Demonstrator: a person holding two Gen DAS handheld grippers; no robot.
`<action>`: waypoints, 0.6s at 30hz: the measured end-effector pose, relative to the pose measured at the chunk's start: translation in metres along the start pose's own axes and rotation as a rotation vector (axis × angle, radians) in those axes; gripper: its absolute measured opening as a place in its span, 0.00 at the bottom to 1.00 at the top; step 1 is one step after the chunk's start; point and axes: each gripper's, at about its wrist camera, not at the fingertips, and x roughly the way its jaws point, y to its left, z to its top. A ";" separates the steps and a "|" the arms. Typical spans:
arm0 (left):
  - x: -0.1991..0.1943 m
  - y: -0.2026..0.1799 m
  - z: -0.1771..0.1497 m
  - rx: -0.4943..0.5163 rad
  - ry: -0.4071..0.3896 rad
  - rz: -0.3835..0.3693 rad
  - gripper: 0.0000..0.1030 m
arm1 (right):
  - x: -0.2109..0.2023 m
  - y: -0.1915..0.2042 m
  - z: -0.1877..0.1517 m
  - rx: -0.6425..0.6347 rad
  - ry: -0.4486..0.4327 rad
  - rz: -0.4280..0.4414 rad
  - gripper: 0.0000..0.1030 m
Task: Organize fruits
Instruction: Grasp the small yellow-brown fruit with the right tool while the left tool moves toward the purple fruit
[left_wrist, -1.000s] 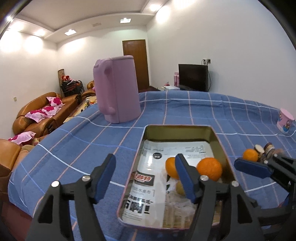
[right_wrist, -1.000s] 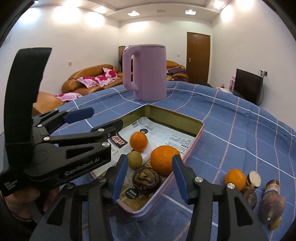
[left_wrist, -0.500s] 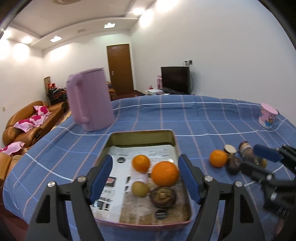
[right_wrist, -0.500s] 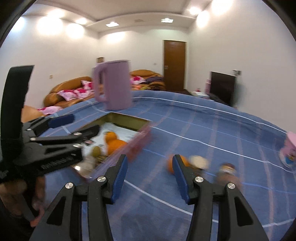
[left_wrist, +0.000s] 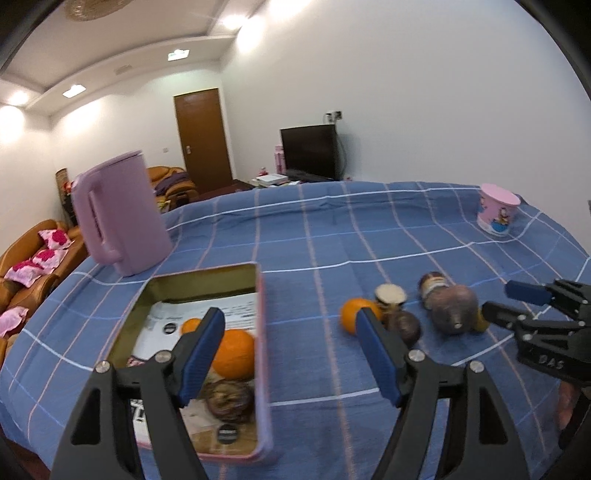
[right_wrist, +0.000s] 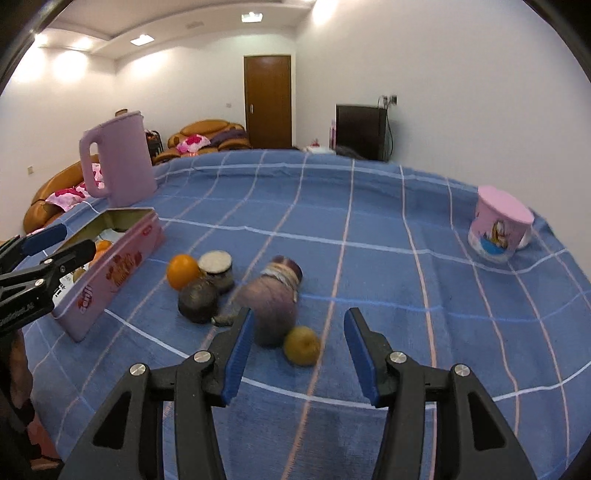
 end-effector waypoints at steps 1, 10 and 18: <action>0.002 -0.005 0.001 0.006 0.002 -0.006 0.73 | 0.001 0.001 0.000 -0.006 0.011 -0.003 0.51; 0.013 -0.035 0.006 0.048 0.021 -0.043 0.73 | 0.016 -0.007 -0.002 -0.026 0.091 0.019 0.49; 0.019 -0.046 0.007 0.056 0.039 -0.061 0.73 | 0.017 -0.015 -0.008 -0.031 0.130 0.044 0.35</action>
